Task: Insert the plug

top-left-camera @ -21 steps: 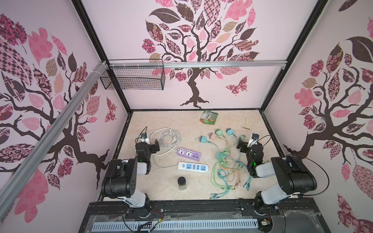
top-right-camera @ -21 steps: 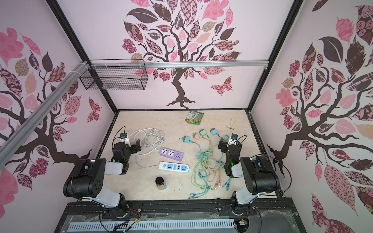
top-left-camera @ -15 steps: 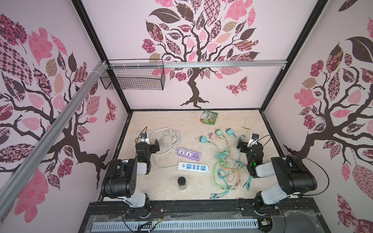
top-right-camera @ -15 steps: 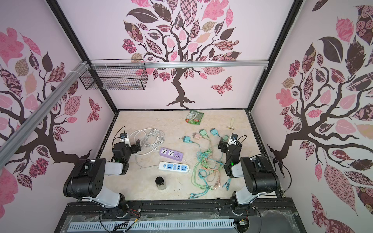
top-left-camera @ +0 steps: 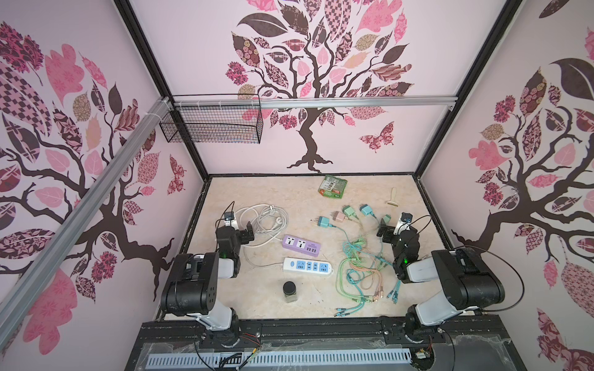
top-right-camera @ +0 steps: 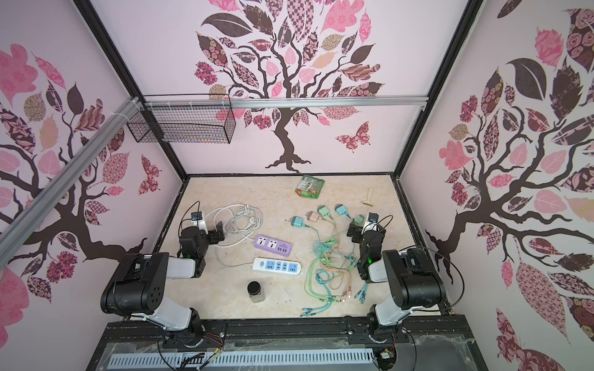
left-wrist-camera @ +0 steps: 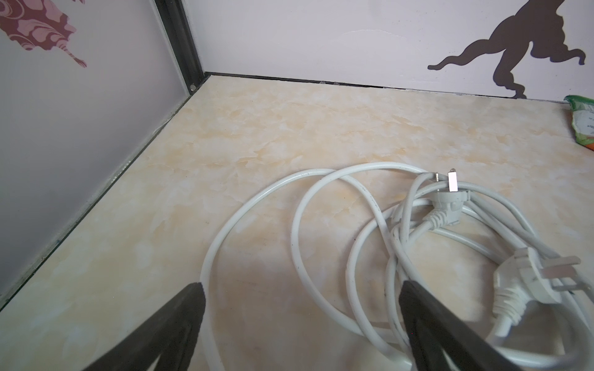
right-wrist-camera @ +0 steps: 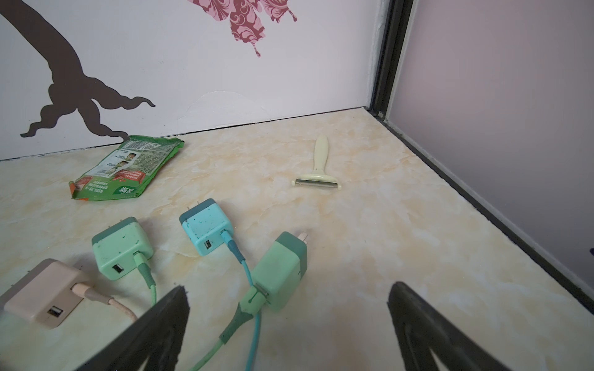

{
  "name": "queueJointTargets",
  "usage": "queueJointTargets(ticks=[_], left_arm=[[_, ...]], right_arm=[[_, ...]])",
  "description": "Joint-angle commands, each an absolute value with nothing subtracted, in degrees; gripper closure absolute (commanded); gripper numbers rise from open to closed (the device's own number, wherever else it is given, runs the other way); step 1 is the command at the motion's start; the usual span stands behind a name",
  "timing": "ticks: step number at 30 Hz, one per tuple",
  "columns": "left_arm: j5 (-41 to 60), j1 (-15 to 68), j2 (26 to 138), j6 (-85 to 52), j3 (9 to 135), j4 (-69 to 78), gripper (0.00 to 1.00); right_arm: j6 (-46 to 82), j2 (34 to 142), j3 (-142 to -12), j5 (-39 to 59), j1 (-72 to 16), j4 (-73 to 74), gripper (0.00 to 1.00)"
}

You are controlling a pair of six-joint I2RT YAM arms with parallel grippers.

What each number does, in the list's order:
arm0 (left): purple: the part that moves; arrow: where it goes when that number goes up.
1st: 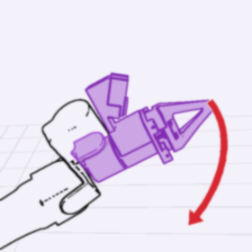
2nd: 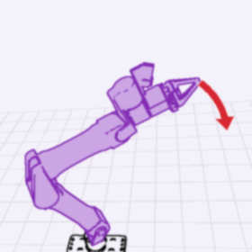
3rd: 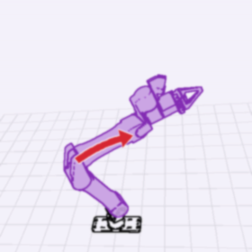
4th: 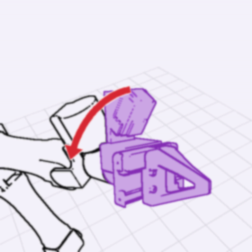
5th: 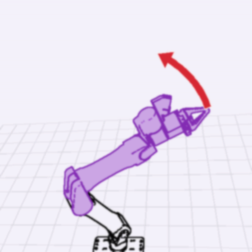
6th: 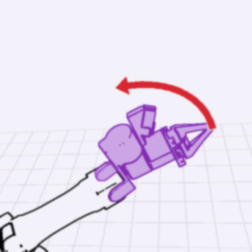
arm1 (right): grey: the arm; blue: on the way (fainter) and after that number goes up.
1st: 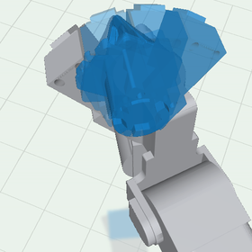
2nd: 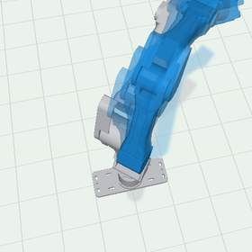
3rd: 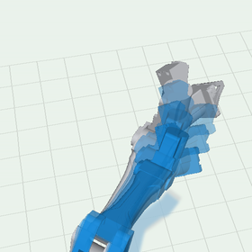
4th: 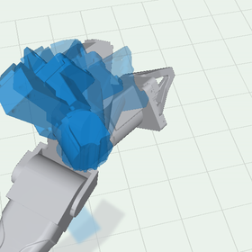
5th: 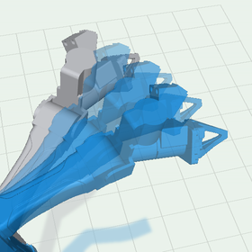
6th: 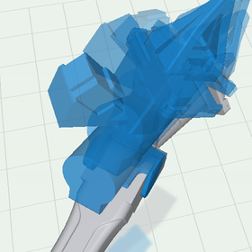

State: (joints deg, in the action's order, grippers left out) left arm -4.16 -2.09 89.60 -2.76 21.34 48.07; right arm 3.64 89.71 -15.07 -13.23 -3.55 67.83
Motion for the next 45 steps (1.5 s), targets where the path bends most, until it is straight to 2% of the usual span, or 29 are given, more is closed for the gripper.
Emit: queueJointTargets(ticks=[1,32,35,38,40,43,45], left_arm=[[-3.69,-1.86,89.27,-2.16,22.68,48.27,0.02],[-3.43,-1.85,89.02,-2.09,22.37,48.63,0.02],[-3.05,-1.87,88.77,-1.94,22.82,48.53,0.02],[-2.63,-1.85,86.16,-1.7,26.3,39.32,0.03],[-2.74,-1.7,84.63,-1.6,27.99,35.12,0.04],[-6.18,-0.27,82.5,-1.67,29.29,30.8,0.04],[-11.84,2.08,81.28,-1.89,31.18,25.95,0.03]], right_arm=[[3.34,89.74,-15.91,-13.23,-3.59,67.59,0.0],[3.78,89.44,-15.91,-14.59,-3.59,67.84,0.0],[4.43,87.32,-18.16,-16.1,-3.6,61.9,0.01],[4.75,85.1,-23.26,-16.21,-3.53,49.65,0.01],[4.65,84.28,-23.65,-16.25,-3.52,48.59,0.0],[4.7,82.36,-24.24,-15.85,-3.58,45.44,0.0],[4.38,81.05,-25.66,-14.51,-3.55,41.27,0.0]])
